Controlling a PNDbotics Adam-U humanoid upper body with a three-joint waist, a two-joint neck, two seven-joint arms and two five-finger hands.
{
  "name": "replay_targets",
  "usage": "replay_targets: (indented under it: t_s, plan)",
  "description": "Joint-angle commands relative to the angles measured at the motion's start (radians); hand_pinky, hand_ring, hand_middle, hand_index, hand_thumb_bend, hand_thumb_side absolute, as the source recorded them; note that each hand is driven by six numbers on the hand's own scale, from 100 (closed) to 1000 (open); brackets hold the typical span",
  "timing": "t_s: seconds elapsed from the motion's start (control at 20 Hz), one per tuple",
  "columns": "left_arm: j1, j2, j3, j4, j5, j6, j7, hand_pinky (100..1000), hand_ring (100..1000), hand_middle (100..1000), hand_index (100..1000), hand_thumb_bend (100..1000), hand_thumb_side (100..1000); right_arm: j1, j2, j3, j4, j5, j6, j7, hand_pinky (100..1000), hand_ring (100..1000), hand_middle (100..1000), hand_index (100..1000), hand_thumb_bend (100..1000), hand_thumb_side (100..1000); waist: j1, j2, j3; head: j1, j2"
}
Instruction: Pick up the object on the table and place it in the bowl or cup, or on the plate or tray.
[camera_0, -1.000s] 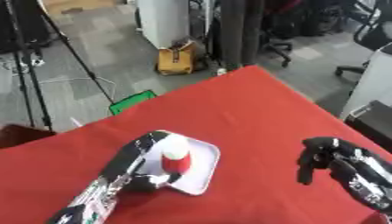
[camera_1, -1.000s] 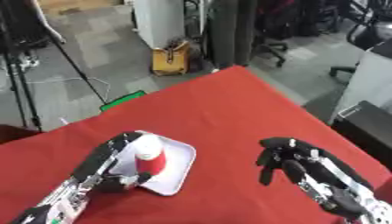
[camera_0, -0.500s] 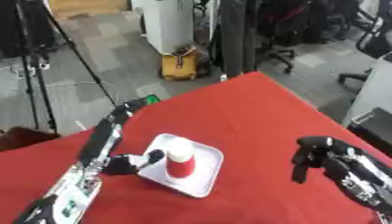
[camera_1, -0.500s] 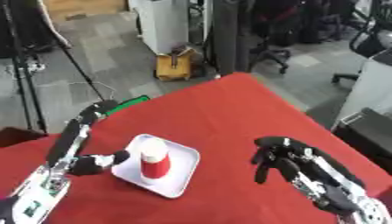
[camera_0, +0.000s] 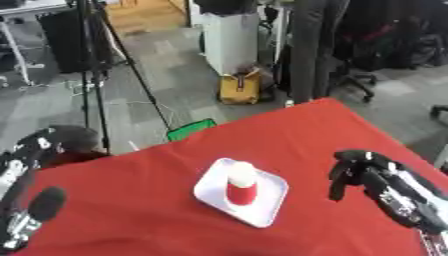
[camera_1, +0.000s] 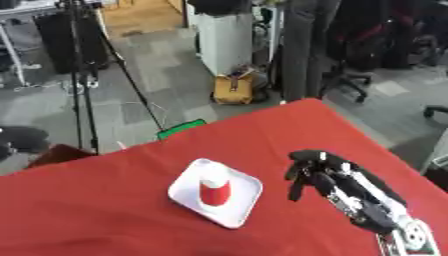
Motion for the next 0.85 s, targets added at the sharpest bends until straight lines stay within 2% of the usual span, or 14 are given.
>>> replay_targets:
  t_s: [0.05,0.2,0.4,0.65,0.85]
  plan:
    - [0.069,-0.072,0.069,-0.032,0.028,-0.025,-0.143,704,700,712,844,521,979,-0.008,-0.017,-0.013,-0.022,-0.001,-0.049,0.046,531,502,634,868,100,585,-0.015,-0.016,0.013,-0.005,0.022]
    - [0.130,-0.154,0.104,-0.032,0.044,0.011,-0.176,676,656,664,810,529,984,-0.003,-0.017,-0.017,-0.018,-0.002,-0.054,0.042,531,502,634,868,100,585,-0.030,-0.017,0.046,-0.002,0.042]
    - [0.153,-0.243,0.112,-0.032,0.113,0.092,-0.128,654,625,627,770,551,975,-0.001,-0.013,-0.023,-0.014,-0.002,-0.059,0.036,531,502,634,867,100,584,-0.045,-0.018,0.067,0.006,0.069]
    - [0.150,-0.298,0.109,-0.026,0.174,0.158,-0.102,646,617,616,757,572,978,-0.002,-0.010,-0.022,-0.006,-0.004,-0.066,0.036,531,502,634,867,100,582,-0.056,-0.020,0.082,0.020,0.123]
    - [0.147,-0.316,0.109,-0.025,0.190,0.177,-0.098,644,615,614,760,583,975,-0.006,-0.007,-0.020,-0.005,-0.004,-0.067,0.038,531,503,634,867,100,582,-0.057,-0.018,0.082,0.031,0.157]
